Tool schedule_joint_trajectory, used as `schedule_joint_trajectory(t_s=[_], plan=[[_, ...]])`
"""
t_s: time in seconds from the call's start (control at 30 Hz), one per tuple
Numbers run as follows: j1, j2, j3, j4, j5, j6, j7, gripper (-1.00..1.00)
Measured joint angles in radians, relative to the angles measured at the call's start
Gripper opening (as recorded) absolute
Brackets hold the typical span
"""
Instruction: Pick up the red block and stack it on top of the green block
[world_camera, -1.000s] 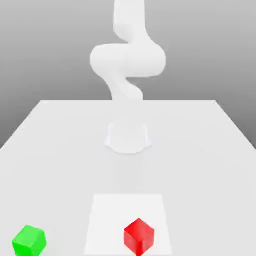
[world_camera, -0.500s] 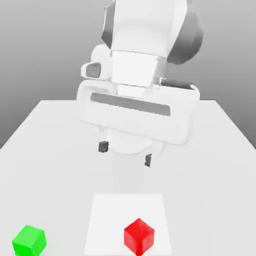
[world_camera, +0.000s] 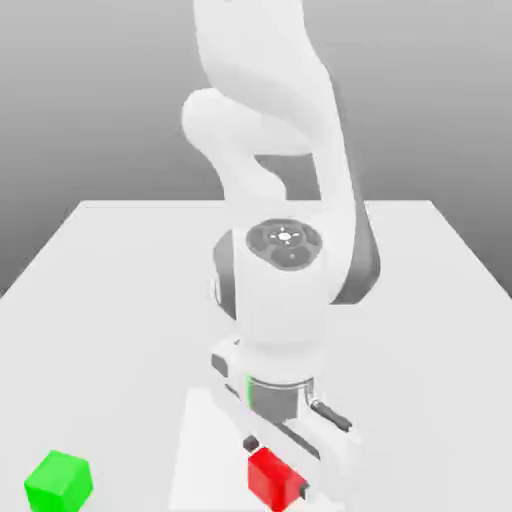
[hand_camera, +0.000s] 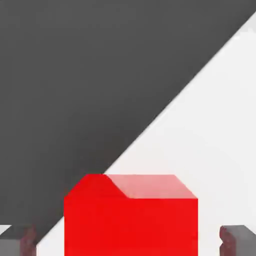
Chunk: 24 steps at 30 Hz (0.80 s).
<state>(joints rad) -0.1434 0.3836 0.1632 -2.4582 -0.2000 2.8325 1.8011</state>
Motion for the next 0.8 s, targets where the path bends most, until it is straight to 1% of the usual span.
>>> schedule_joint_trajectory(t_s=[0.17, 0.33, 0.57, 0.67, 0.7, 0.8], plan=[[-0.002, -0.003, 0.002, -0.001, 0.001, -0.001, -0.001, -1.00], [-0.046, -0.157, 0.051, -0.023, 0.087, -0.130, -0.064, -1.00], [-0.234, -0.161, -0.094, 0.092, 0.169, -0.242, -0.112, -1.00], [-0.296, -0.060, -0.147, 0.151, 0.192, -0.200, -0.121, -1.00], [-0.302, -0.024, -0.151, 0.159, 0.194, -0.172, -0.121, 1.00], [-0.302, -0.024, -0.151, 0.159, 0.194, -0.172, -0.121, 1.00]])
